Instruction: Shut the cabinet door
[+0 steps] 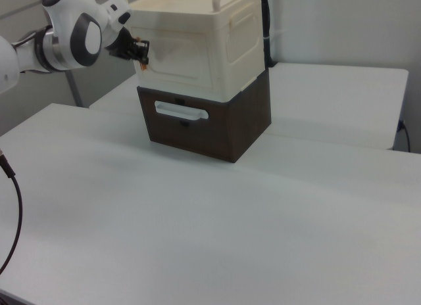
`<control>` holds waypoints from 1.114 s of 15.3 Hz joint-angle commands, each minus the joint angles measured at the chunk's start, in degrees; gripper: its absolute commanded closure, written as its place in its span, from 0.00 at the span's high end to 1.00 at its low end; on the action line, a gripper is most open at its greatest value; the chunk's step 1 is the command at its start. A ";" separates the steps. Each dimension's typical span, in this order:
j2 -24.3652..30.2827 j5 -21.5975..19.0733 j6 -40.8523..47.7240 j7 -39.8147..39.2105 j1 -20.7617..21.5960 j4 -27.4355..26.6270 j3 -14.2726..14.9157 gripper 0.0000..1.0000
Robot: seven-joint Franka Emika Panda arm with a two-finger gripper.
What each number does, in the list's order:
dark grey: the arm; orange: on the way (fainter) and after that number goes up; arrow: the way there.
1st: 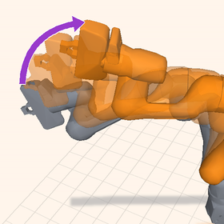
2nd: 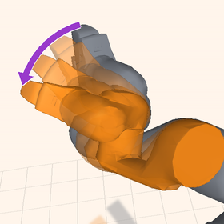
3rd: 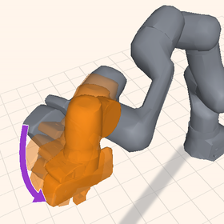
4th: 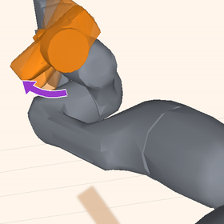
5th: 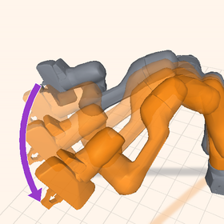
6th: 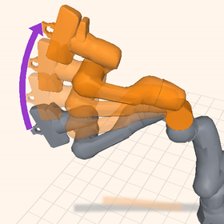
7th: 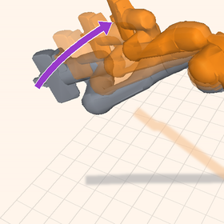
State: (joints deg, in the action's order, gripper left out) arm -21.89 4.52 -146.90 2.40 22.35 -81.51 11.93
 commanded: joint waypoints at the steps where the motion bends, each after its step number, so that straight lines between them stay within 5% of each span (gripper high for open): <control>1: 10.45 -2.31 12.74 -0.82 -2.04 -8.66 -2.52 0.06; 4: 15.64 -6.09 26.44 -0.91 -3.89 -9.64 -3.05 0.22; 8: 20.21 -6.72 43.85 -0.91 -5.56 -9.46 -3.05 1.00; 17: 24.88 -6.28 61.56 -1.26 -8.19 -9.11 -2.79 1.00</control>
State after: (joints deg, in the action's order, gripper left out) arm 0.39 -1.06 -86.83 2.30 15.80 -88.20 9.87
